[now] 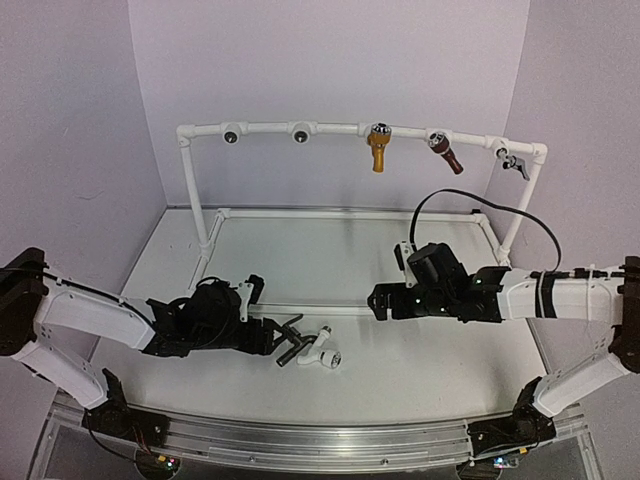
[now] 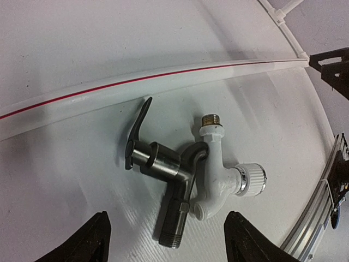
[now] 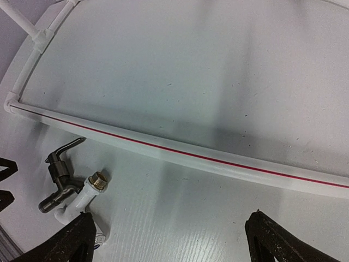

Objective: Install the water faucets
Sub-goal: Pick up the water faucet from the center of the board.

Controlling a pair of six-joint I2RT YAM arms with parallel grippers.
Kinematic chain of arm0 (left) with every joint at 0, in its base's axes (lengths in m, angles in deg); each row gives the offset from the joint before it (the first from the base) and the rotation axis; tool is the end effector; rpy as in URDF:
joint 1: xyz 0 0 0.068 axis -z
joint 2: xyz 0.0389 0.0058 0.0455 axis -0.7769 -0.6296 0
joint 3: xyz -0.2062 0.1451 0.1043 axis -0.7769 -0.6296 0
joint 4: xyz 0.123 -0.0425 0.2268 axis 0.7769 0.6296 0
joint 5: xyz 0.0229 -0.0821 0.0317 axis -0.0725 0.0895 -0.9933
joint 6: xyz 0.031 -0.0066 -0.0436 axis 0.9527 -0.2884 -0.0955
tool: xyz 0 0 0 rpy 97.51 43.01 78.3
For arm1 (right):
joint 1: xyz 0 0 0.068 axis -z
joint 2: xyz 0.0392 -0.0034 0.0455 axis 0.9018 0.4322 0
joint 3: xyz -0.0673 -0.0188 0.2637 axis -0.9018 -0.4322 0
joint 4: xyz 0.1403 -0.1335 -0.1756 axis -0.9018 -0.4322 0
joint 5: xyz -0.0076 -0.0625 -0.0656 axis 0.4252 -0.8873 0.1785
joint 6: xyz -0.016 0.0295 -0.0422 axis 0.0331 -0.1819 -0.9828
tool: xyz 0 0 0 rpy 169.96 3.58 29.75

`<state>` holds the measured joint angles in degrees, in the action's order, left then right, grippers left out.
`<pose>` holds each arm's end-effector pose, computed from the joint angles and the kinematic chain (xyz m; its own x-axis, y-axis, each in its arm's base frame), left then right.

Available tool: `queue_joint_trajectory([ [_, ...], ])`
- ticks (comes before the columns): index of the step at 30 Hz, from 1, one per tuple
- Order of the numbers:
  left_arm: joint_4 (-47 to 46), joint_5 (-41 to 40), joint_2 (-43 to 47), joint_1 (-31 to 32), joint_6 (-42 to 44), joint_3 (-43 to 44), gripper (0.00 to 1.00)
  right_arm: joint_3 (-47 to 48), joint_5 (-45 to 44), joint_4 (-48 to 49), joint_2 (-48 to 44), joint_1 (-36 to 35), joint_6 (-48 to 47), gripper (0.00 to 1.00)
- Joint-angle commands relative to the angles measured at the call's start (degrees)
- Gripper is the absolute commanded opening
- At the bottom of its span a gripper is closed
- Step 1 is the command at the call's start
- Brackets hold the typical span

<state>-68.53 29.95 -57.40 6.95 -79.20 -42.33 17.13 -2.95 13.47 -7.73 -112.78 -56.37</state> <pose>0.1447 -0.2263 0.1597 -0.7444 0.0793 -0.6631 0.4667 0.7720 -0.4316 0.1970 0.2165 0.2176 -0.7199 -0.0860 -0.6887 -0.3951 0.8665 0.3049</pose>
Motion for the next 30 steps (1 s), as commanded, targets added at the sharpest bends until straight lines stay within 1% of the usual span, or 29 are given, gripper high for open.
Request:
queue_joint_trajectory([
  [1, -1.33, 1.44, -5.12, 0.05, -2.57, 4.72, 0.74, 2.78, -1.29, 1.85, 0.52, -0.91, 0.42, 0.98],
  [6, 0.66, 1.75, -10.51, -0.01, -2.81, 8.83, 0.74, 2.78, -1.31, 1.85, 1.07, -1.7, 0.34, 0.98],
  [10, 1.03, 1.75, -13.14, -0.03, -2.81, 10.64, 0.74, 2.82, -1.61, 1.85, 1.8, -2.38, 0.4, 0.98],
  [14, 3.78, 1.75, -15.96, -0.06, -2.81, 13.54, 0.74, 3.47, -1.8, 1.85, 2.81, -2.95, 0.42, 0.98],
  [20, 7.07, 1.75, -19.32, -1.01, -2.81, 16.2, 0.74, 4.2, -1.53, 2.38, 4.38, -3.99, 0.41, 0.98],
  [25, 6.72, 1.75, -20.72, -2.84, -2.81, 16.75, 0.74, 4.96, -1.67, 2.55, 5.92, -5.18, 0.47, 0.98],
  [30, 7.79, 1.75, -22.99, -3.51, -2.81, 19.24, 0.74, 5.39, -2.07, 2.63, 7.06, -5.87, 0.73, 0.98],
])
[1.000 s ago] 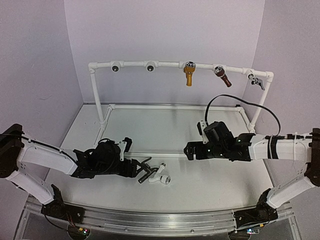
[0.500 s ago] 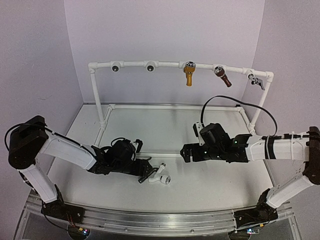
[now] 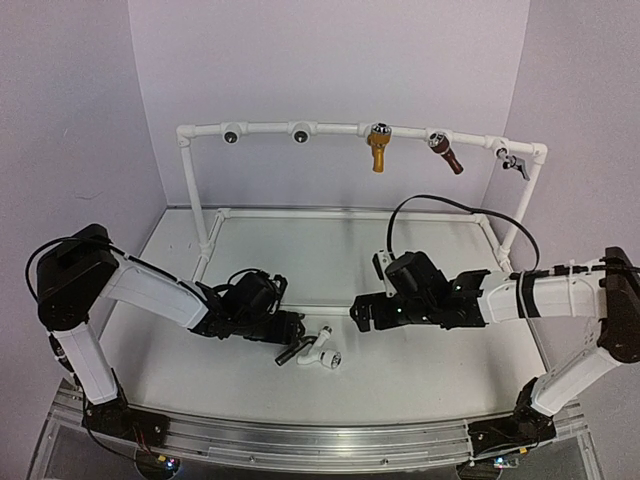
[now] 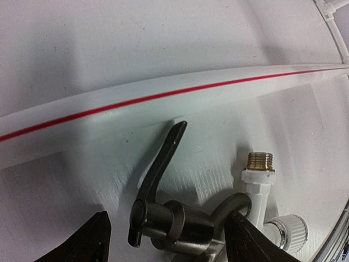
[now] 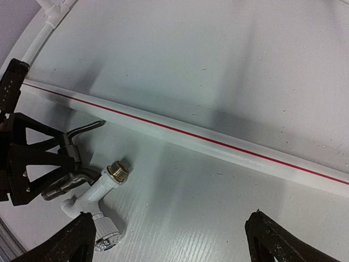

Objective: Install the water faucets
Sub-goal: Pick up the water faucet from the center of the board.

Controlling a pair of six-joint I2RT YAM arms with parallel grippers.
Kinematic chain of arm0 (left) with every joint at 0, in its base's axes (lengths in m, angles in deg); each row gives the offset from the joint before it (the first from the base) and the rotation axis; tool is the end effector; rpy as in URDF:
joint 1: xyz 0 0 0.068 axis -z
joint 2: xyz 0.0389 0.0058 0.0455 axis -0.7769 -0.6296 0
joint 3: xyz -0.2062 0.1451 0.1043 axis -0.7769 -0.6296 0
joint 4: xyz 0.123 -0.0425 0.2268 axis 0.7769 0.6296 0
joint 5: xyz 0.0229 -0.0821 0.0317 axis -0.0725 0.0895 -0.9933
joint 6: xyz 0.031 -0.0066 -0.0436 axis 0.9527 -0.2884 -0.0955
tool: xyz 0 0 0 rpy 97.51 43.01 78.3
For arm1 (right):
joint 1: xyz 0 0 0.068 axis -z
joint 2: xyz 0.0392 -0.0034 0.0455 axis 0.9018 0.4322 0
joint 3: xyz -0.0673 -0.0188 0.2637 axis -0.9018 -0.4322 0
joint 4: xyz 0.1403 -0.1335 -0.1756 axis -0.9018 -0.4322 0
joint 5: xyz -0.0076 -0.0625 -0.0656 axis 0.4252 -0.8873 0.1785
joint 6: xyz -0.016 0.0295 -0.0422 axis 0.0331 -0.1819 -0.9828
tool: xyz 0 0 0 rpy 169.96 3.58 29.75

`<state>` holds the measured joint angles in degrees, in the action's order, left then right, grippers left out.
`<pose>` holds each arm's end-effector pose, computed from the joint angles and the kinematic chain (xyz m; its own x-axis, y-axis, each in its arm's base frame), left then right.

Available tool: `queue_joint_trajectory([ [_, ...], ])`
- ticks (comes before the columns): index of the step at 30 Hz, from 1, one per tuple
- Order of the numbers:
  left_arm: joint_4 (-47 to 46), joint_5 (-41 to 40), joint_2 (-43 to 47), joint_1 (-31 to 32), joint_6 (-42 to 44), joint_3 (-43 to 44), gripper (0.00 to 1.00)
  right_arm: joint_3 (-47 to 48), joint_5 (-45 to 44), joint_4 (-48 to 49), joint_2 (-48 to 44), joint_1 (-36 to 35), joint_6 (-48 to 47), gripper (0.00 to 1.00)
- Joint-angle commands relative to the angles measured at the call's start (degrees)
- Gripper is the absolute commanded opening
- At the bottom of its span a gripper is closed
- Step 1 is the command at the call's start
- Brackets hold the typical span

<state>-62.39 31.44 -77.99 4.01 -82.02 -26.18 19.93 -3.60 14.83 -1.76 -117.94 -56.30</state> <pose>0.1947 -0.2753 0.1279 -0.8377 0.1005 -0.5368 0.3532 0.8494 -0.3922 0.1889 0.2492 0.2056 -0.7198 -0.1638 -0.6746 -0.4599 0.8405 0.2866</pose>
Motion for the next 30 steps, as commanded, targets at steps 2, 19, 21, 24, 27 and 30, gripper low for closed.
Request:
queue_joint_trajectory([
  [2, 1.57, 0.25, -3.34, -0.55, 0.02, 3.67, 0.74, 3.02, -1.39, 1.21, 1.63, -0.92, 0.64, 0.98],
  [19, 4.55, 0.25, 0.79, -0.53, 0.02, 3.79, 0.74, 6.03, -1.25, 0.97, 4.93, -1.83, -0.33, 0.98],
  [21, 1.47, 0.25, 2.3, -0.25, 0.02, 0.78, 0.74, 5.82, -1.95, 0.86, 4.78, -1.84, -0.52, 0.98],
  [24, -4.71, -2.47, 5.36, 0.12, 0.74, -3.84, 0.59, 4.82, -2.74, 0.92, 4.14, -1.83, -0.52, 0.98],
  [27, -5.13, -5.69, 6.15, 1.44, 2.86, -5.11, 0.7, 4.03, -3.31, 0.87, 3.78, -1.83, -0.43, 0.98],
  [30, -5.42, -7.85, 5.86, 3.1, 3.56, -5.41, 0.73, 3.41, -3.99, 0.89, 3.56, -1.83, -0.26, 0.98],
])
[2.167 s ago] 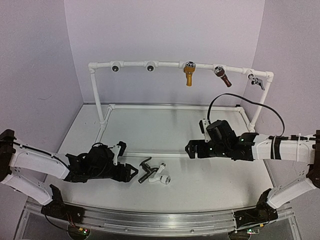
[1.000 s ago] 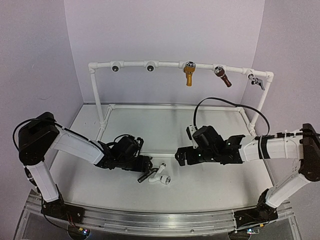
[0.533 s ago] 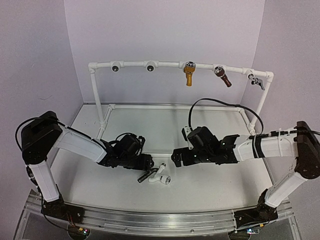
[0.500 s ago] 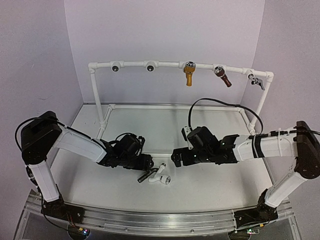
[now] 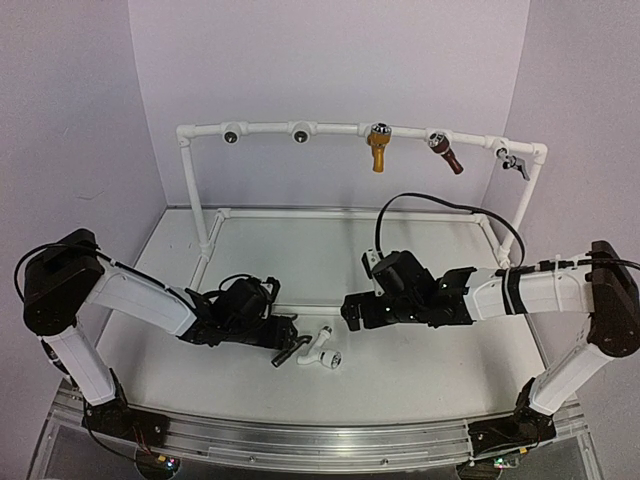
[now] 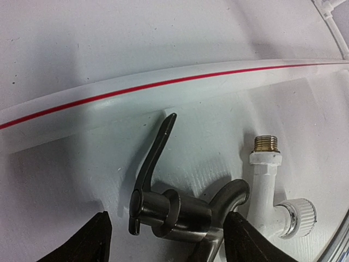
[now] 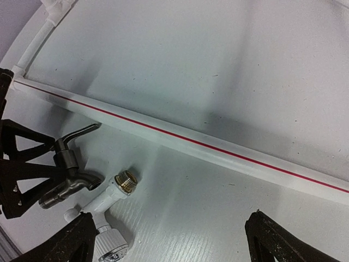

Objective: Install the water faucets
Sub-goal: Pick up the water faucet from the center of the board.

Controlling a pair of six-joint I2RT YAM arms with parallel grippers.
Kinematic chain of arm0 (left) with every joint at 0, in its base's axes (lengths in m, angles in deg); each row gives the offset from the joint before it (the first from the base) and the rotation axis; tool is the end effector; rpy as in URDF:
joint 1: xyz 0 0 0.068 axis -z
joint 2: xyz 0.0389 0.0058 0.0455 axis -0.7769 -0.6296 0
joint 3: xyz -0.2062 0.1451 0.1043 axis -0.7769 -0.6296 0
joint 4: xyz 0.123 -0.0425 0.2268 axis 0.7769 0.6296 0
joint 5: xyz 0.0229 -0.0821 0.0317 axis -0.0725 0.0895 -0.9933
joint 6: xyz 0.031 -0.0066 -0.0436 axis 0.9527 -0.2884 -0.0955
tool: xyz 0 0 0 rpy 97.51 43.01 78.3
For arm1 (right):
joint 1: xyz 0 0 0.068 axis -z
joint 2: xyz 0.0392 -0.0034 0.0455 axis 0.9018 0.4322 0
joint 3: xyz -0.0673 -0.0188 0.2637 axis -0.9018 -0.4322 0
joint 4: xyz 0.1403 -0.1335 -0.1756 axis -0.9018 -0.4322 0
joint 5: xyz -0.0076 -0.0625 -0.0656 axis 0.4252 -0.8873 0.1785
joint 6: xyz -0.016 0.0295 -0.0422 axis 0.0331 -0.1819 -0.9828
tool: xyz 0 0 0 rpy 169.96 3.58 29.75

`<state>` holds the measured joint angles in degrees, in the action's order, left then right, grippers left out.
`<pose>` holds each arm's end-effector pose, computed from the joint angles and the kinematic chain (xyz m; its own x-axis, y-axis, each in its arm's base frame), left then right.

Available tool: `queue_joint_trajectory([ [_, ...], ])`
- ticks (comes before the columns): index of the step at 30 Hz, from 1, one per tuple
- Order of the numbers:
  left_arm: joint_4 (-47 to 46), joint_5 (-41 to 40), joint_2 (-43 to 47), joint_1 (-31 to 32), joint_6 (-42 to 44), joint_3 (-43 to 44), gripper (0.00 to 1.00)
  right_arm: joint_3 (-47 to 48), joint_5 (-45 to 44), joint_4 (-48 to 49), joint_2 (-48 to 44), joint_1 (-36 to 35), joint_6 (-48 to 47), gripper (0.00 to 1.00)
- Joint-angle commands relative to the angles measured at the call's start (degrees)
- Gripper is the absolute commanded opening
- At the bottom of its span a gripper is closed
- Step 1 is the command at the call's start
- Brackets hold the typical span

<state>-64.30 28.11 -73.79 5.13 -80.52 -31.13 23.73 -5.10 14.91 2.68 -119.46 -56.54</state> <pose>0.1800 -0.2615 0.1301 -0.8039 0.1111 -0.5843 0.3756 0.8566 -0.3538 0.1936 0.2687 0.2030 -0.7105 -0.1852 -0.6789 -0.4716 0.8413 0.2641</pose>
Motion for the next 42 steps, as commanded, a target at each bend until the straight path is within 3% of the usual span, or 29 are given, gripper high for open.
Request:
queue_joint_trajectory([
  [1, -3.7, -4.8, 1.52, 2.31, 2.06, -0.51, 0.73, -0.46, -2.67, 0.79, -0.93, -0.32, 0.03, 0.98],
  [6, -5.94, -3.12, 0.51, 2.44, -0.06, -0.37, 0.65, -0.49, -2.91, 0.77, -1.11, -0.35, -0.01, 0.98],
  [16, -5.93, -6.24, -5.01, 2.43, 1.5, 2.66, 0.4, -1.0, -2.86, 0.79, -1.75, -0.32, 0.48, 0.98],
  [24, -6.19, -4.96, -5.47, 2.35, 1.53, 3.25, 0.57, -1.26, -3.16, 0.84, -2.12, -0.32, 0.58, 0.98],
  [35, -1.68, -3.02, -11.36, 2.35, -0.01, 9.05, 0.57, -1.1, -3.07, 0.85, -1.65, -0.3, 0.64, 0.98],
  [42, 1.05, -3.02, -7.51, 2.36, -0.01, 9.25, 0.57, -1.19, -3.0, 0.8, -1.85, -0.34, 0.58, 0.98],
])
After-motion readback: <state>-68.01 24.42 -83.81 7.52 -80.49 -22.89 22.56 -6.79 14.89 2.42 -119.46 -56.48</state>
